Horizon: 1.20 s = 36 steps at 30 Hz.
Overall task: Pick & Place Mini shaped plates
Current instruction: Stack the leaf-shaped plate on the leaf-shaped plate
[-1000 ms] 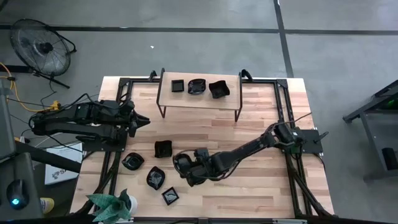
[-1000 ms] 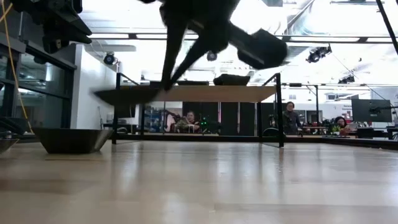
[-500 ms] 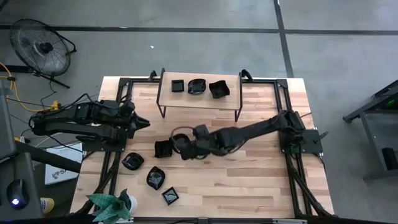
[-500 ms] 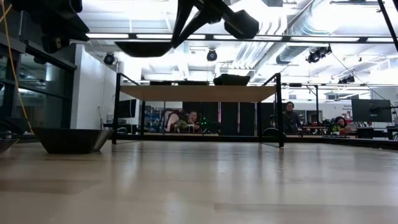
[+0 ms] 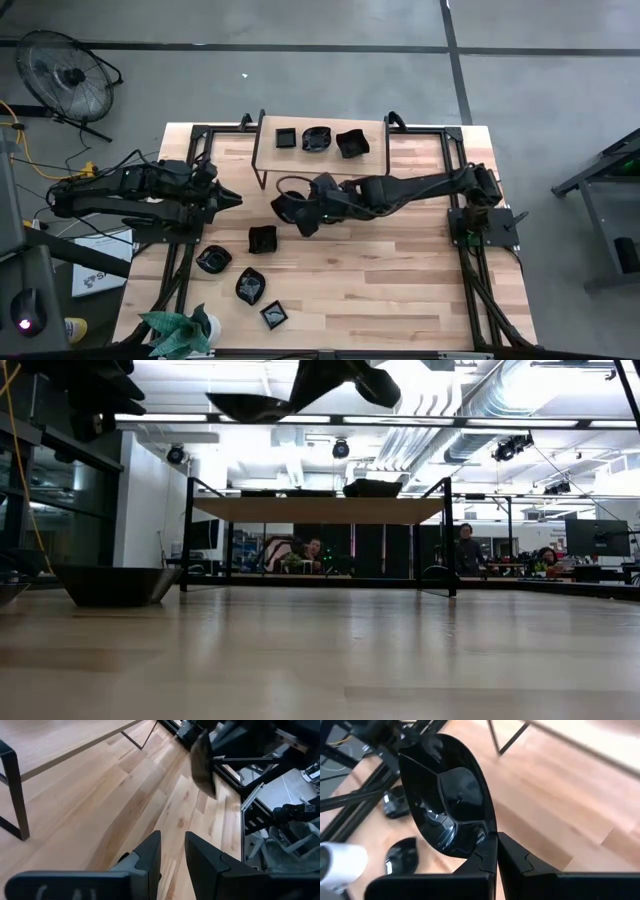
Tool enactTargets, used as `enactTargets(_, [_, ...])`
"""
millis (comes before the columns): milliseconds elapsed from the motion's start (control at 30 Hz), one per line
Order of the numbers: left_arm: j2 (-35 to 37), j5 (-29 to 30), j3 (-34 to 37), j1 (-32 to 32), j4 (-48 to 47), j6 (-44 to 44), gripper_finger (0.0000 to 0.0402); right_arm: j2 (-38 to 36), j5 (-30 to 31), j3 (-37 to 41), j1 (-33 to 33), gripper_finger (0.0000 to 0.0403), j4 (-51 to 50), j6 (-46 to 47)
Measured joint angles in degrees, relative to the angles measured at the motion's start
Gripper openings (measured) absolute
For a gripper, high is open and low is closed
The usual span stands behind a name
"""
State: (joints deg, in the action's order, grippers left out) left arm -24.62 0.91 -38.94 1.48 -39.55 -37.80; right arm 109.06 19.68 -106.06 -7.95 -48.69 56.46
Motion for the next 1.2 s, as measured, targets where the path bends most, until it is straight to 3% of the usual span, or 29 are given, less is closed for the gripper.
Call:
enactTargets(200, [0.00,-0.69,0.00,0.00,0.69,0.42,0.0085,0.02,5.07,0.00,0.11,0.0000,0.28,-3.31])
enactTargets(500, [-5.36,-11.03,0.00,-0.02,8.68,3.37,0.0085,-0.26,1.16,0.00,0.07,0.0000,0.98,-7.67])
enactTargets(800, [-12.41,-10.17,-1.59,-0.02,8.90,8.72,0.0086,-0.26,-0.70,0.00,0.07,0.0000,-0.29,-7.64])
enactTargets(1033, [-15.09,-3.50,-11.25,-0.02,-4.20,13.74,0.0086,-0.26,-0.53,0.00,0.38,0.0000,-3.69,-6.68])
enactTargets(1200, [-17.10,-6.23,-15.32,-0.02,-6.12,19.01,0.0086,-0.26,-0.68,0.00,0.88,0.0000,-3.61,-7.92])
